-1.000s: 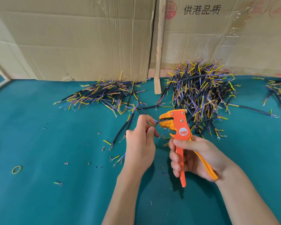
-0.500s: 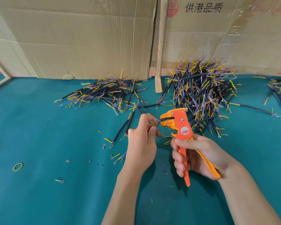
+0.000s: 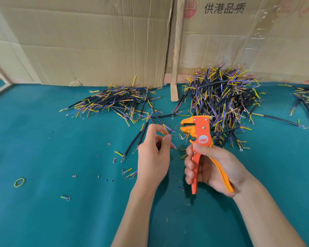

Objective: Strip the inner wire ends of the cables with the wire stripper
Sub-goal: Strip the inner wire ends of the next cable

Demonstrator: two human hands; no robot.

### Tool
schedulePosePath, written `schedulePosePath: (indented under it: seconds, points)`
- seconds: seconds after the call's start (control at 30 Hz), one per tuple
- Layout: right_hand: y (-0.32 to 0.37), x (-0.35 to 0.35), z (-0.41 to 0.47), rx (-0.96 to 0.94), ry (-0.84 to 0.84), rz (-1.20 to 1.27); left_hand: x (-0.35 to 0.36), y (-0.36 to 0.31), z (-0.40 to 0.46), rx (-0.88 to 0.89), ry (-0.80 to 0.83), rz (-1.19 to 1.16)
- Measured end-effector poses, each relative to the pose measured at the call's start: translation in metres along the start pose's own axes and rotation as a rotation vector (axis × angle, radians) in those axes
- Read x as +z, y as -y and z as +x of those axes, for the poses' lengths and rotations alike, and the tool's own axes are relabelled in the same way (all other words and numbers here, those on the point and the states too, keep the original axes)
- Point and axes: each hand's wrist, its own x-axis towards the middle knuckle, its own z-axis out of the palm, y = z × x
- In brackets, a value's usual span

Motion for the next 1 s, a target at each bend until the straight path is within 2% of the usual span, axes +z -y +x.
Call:
schedulePosePath:
  seconds: [0.13, 0.27, 0.57, 1.0]
  points:
    - [0.007, -0.008, -0.008, -0.027, 0.064, -0.013, 0.001, 0.001, 0.000, -0.037, -0.027, -0.045]
    - [0.009, -0.010, -0.012, 0.032, 0.151, -0.112, 0.001, 0.002, 0.001, -0.086, -0.040, -0.104]
    - [-0.002, 0.005, -0.001, 0.069, -0.015, -0.160, 0.006, 0.005, -0.003, -0.035, -0.013, -0.035]
    - [0.000, 0.005, -0.003, 0.095, -0.043, -0.224, 0.005, 0.007, -0.004, 0.045, 0.005, 0.077]
